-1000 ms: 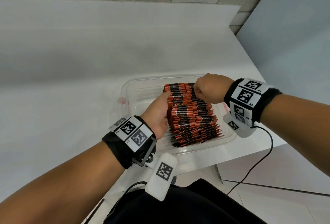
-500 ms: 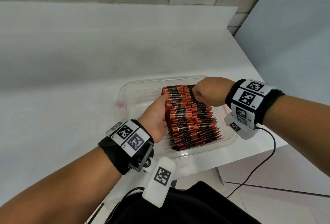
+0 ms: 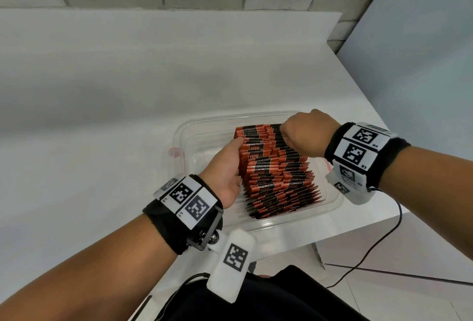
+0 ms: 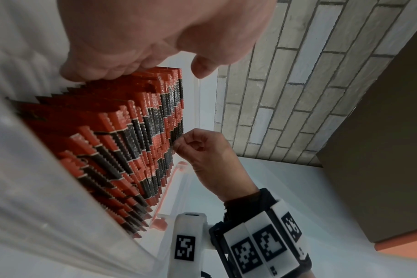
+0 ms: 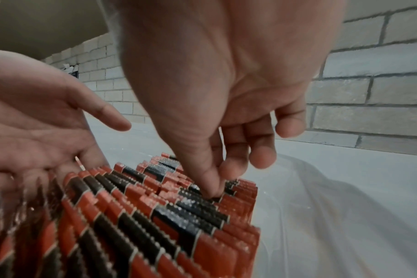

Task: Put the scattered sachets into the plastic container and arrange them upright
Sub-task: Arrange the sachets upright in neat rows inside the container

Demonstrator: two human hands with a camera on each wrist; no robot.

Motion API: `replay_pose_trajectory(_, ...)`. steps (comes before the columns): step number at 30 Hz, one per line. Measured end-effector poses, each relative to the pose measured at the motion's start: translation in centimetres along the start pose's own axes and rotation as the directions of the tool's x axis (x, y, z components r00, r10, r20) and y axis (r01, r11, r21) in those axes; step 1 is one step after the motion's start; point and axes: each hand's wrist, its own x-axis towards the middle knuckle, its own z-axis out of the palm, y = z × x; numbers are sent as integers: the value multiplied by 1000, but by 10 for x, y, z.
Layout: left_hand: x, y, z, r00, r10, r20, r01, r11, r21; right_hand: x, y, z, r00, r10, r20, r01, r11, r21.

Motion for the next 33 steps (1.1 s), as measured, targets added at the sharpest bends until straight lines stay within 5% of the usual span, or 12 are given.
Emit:
replay_pose_trajectory(10,-1,0,3,1000,27,4,-27,999,17,-5,-1,-1,999,37,21,-41,974,225)
replay_pose_trajectory(33,-8,1,4,1000,4,-5,-5,999,-41,-3,4,-14,988,-8,153,-29,972,233)
